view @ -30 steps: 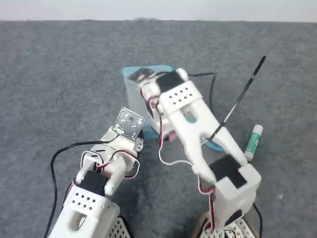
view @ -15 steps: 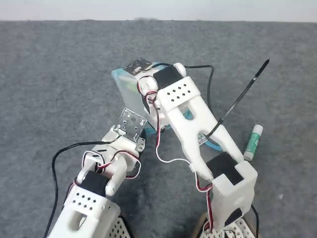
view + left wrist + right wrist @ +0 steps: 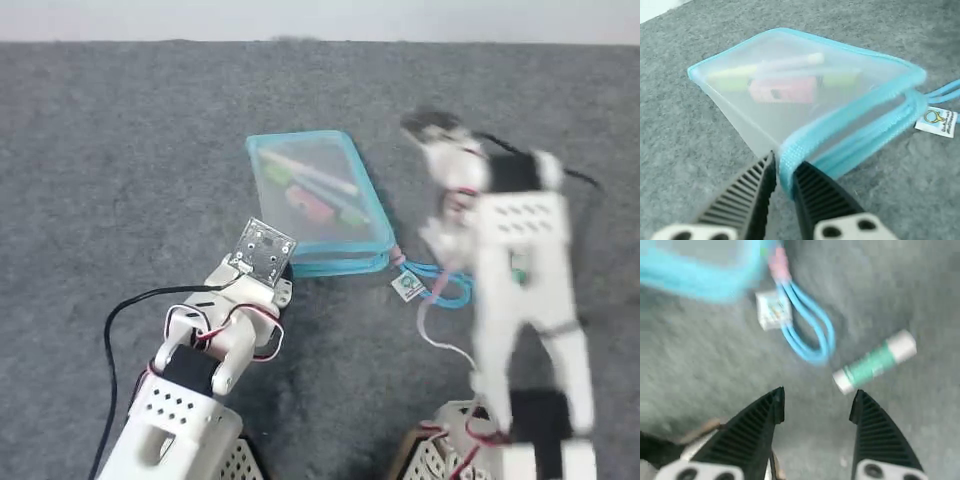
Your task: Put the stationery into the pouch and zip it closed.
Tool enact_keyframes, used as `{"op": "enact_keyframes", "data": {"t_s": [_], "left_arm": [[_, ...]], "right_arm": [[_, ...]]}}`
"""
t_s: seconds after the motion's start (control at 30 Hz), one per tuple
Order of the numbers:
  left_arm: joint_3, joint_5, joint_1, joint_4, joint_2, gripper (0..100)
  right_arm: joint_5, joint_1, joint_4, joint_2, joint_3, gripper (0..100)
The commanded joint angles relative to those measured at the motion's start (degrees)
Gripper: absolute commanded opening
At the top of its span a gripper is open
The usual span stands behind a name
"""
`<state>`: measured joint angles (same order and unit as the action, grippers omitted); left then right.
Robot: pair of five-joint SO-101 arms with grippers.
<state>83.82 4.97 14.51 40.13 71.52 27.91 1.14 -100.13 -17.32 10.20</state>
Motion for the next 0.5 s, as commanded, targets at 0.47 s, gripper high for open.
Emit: {"op": "enact_keyframes", "data": {"t_s": [0.47], "left_arm": [[0.3, -0.4, -0.2, -1.2, 0.0, 1]], "right_arm": [[1.7, -24.8, 29.4, 5.0, 32.2, 22.1]]}}
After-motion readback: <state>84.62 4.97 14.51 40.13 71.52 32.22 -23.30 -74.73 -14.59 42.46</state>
